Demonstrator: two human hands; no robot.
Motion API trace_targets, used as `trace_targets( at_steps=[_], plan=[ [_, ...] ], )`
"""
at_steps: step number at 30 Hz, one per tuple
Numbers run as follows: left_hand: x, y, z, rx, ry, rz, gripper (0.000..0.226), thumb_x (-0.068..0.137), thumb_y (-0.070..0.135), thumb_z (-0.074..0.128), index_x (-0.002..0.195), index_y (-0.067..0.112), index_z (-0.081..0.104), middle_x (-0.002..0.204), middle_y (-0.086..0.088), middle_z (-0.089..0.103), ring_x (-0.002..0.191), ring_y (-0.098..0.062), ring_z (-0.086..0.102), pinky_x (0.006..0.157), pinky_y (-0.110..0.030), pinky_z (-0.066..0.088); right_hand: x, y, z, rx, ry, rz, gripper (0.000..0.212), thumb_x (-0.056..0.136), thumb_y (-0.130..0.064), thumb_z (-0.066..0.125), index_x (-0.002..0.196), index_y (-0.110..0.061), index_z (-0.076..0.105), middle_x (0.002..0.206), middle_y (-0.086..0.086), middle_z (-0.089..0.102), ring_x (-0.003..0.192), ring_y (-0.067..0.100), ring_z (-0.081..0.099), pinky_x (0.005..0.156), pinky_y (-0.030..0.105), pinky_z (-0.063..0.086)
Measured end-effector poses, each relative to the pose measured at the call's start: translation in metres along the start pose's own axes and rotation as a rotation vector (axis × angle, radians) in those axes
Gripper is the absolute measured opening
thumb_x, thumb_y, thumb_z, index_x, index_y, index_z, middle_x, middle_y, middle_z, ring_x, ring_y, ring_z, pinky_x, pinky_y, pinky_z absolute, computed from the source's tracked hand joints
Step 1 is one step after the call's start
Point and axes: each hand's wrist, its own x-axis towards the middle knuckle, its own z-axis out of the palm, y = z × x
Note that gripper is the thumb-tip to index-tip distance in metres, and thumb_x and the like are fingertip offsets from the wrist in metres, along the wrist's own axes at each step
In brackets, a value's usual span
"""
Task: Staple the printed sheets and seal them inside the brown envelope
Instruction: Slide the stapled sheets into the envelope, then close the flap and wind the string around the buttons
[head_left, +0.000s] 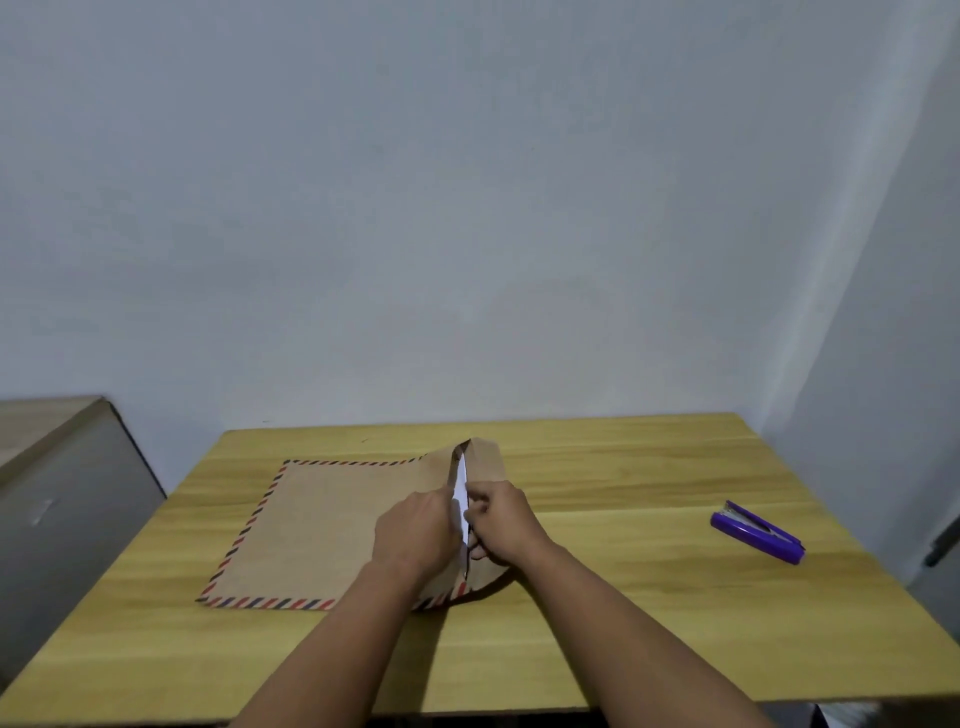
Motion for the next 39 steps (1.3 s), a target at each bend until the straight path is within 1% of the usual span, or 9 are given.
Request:
trace_targets(
  at_steps=[5,11,16,18,20,25,33,36,39],
  plan=[
    [-0.002,0.000,0.006,-0.031,0.000,0.012,0.023,0.091,0.032,0.057,0.113,0.031,0.063,0.084,0.006,0.069,0.072,-0.016,0.065,0.062,-0.035,0.058,-0.005,-0.010,-0.002,-0.060,-0.132,-0.035,0.043,0.105,-0.006,0.040,0.126,-0.022,0.074,0.070,0.007,0.067,0.057,0.020,0.063,0.060,0.039,0.062],
    [0.001,0.011,0.009,-0.044,0.013,-0.042,0.023,0.095,0.034,0.050,0.109,0.026,0.066,0.084,0.003,0.068,0.072,-0.019,0.064,0.065,-0.037,0.058,-0.018,0.002,-0.031,-0.306,0.400,0.054,0.050,0.093,-0.037,0.060,0.142,-0.029,0.057,0.134,-0.002,0.062,0.120,0.021,0.063,0.085,0.036,0.054],
    [0.002,0.028,0.000,-0.082,-0.029,-0.053,0.039,0.087,0.051,0.055,0.119,0.031,0.066,0.102,0.001,0.072,0.094,-0.025,0.067,0.075,-0.035,0.056,-0.013,-0.004,-0.049,-0.087,0.133,0.126,0.030,0.087,-0.009,0.062,0.108,-0.020,0.079,0.101,0.002,0.080,0.091,0.026,0.076,0.080,0.048,0.065],
    [0.002,0.030,-0.003,-0.128,-0.057,0.001,0.059,0.084,0.064,0.053,0.137,0.039,0.055,0.113,0.004,0.072,0.106,-0.024,0.067,0.075,-0.034,0.052,-0.008,-0.014,-0.065,-0.089,0.067,0.114,0.026,0.088,-0.002,0.061,0.094,-0.019,0.079,0.085,0.002,0.078,0.076,0.023,0.076,0.064,0.039,0.065],
    [0.003,0.028,-0.006,-0.164,-0.048,0.050,0.068,0.084,0.069,0.048,0.147,0.046,0.040,0.115,0.013,0.072,0.106,-0.019,0.067,0.075,-0.035,0.053,0.000,-0.031,-0.086,-0.285,-0.024,0.083,0.028,0.089,0.002,0.061,0.089,-0.023,0.074,0.080,-0.002,0.072,0.073,0.019,0.069,0.057,0.026,0.054],
    [0.017,0.009,-0.009,-0.117,0.048,0.064,0.051,0.092,0.053,0.048,0.142,0.042,0.049,0.113,0.018,0.072,0.110,-0.012,0.065,0.081,-0.033,0.052,0.037,-0.063,-0.121,-0.741,-0.185,0.066,0.026,0.073,-0.013,0.063,0.086,-0.028,0.079,0.087,-0.002,0.079,0.090,0.025,0.075,0.083,0.043,0.064],
    [0.048,-0.035,0.020,-0.039,-0.077,0.023,0.029,0.080,0.048,0.050,0.102,0.033,0.063,0.101,0.013,0.071,0.096,-0.015,0.066,0.077,-0.034,0.056,0.080,-0.068,-0.073,-0.726,-0.017,-0.215,0.045,0.096,-0.007,0.059,0.136,-0.026,0.066,0.124,0.004,0.072,0.114,0.027,0.064,0.094,0.037,0.051],
    [0.057,-0.045,0.026,-0.065,-0.119,0.103,0.034,0.087,0.051,0.053,0.115,0.037,0.064,0.112,0.016,0.069,0.102,-0.012,0.063,0.076,-0.031,0.052,0.082,-0.043,-0.053,-0.665,-0.021,-0.201,0.055,0.095,-0.003,0.057,0.145,-0.025,0.059,0.123,0.006,0.073,0.116,0.027,0.064,0.099,0.039,0.052],
    [0.064,-0.052,0.027,-0.034,0.069,0.159,0.035,0.091,0.047,0.052,0.123,0.035,0.060,0.118,0.013,0.066,0.108,-0.016,0.059,0.077,-0.034,0.050,0.078,-0.020,-0.046,-0.648,-0.026,-0.216,0.044,0.093,-0.021,0.067,0.136,-0.026,0.066,0.123,0.004,0.075,0.115,0.024,0.067,0.100,0.038,0.054]
  ],
)
